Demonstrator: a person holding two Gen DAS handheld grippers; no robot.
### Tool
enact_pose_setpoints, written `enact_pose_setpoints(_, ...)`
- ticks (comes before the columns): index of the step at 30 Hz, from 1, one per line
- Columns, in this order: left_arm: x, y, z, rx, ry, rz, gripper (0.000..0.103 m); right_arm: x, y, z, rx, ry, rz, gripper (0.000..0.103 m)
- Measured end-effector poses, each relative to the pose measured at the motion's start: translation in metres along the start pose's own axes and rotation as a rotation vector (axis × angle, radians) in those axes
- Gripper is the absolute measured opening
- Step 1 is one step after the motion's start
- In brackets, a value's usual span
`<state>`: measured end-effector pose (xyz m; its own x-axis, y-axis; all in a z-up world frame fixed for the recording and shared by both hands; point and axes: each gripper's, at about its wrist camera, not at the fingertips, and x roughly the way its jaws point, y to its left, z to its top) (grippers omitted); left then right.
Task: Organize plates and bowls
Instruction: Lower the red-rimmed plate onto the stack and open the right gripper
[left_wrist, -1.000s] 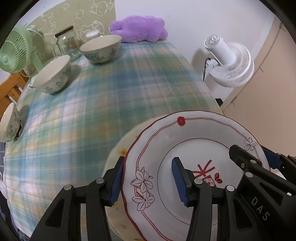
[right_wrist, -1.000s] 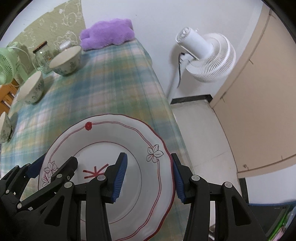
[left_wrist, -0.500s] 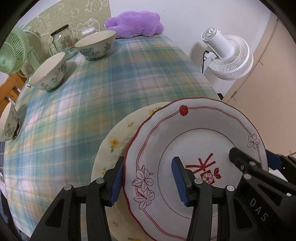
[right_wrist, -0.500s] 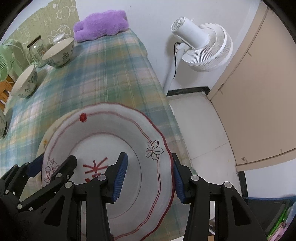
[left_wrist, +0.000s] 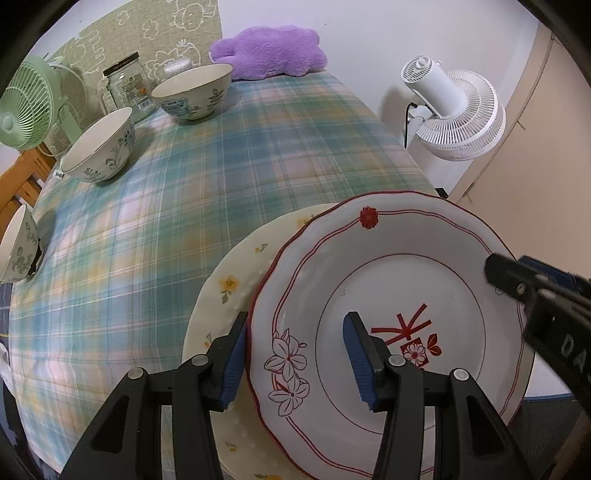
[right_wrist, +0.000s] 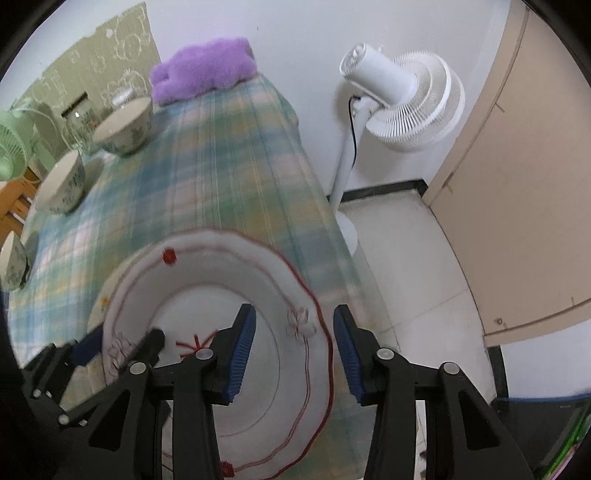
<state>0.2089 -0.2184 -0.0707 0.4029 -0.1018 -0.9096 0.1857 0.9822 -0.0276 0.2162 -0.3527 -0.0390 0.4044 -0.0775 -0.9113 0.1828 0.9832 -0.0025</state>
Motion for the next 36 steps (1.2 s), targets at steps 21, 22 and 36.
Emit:
enact_pose_setpoints(21, -0.007, 0.02, -0.003, 0.011, -0.009, 0.113, 0.052, 0.02, 0.021, -0.008, -0.029, 0.083, 0.052, 0.023)
enact_pose_setpoints(22, -0.007, 0.02, -0.004, 0.01, -0.009, 0.112, 0.052, 0.021, 0.023, -0.008, -0.032, 0.084, 0.054, 0.023)
enact_pose_setpoints(36, 0.0, 0.007, -0.004, 0.065, -0.029, 0.116, 0.072, 0.021, 0.022, -0.01, -0.015, 0.082, 0.039, 0.023)
